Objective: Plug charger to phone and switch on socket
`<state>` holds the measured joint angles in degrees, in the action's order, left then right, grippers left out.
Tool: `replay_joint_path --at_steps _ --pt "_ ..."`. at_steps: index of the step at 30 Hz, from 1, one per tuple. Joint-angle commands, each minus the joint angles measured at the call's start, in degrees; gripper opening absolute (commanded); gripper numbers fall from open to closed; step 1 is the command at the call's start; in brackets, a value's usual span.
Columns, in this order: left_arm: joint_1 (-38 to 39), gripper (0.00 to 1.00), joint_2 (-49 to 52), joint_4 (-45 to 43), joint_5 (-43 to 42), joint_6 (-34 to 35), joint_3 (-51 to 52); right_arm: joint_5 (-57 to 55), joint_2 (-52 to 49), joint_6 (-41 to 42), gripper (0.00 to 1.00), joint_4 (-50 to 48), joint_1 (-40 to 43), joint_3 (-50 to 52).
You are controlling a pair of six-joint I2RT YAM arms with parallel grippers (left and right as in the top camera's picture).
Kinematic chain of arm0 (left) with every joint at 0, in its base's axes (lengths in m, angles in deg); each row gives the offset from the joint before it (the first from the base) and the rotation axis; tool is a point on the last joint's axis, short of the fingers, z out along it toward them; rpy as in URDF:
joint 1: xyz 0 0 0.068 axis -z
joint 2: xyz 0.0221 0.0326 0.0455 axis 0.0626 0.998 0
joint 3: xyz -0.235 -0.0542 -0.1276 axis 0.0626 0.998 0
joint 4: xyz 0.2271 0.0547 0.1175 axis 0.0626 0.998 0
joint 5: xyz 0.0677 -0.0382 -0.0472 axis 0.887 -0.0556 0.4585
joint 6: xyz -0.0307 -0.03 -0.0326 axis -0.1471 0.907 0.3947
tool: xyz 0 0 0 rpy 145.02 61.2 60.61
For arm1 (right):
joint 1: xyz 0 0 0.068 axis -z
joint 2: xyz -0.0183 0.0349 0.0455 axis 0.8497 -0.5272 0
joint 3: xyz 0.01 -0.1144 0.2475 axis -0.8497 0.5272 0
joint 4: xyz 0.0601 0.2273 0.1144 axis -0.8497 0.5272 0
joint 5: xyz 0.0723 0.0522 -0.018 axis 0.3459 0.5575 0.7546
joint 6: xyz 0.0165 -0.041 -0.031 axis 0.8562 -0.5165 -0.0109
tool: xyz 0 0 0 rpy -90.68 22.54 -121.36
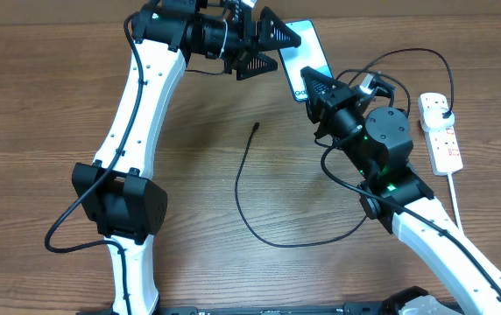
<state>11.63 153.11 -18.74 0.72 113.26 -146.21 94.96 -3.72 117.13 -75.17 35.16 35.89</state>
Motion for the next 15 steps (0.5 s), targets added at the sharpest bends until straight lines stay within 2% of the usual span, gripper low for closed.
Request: replay_joint_path --at_steps 1,7,15 --pt "-0.48 0.91 0.17 -2.97 2.54 8.41 -1.57 -2.16 -1.11 2.91 0.04 -1.73 -1.03 -1.46" --pt "-0.35 0.88 0.17 -10.86 2.49 15.50 -1.57 -2.67 -3.23 5.60 0.04 -5.73 -1.03 -1.46" --pt "0.57 0.82 0.17 -12.50 2.43 17.31 -1.57 -3.96 -4.74 7.54 0.04 -10.34 -1.03 -1.57"
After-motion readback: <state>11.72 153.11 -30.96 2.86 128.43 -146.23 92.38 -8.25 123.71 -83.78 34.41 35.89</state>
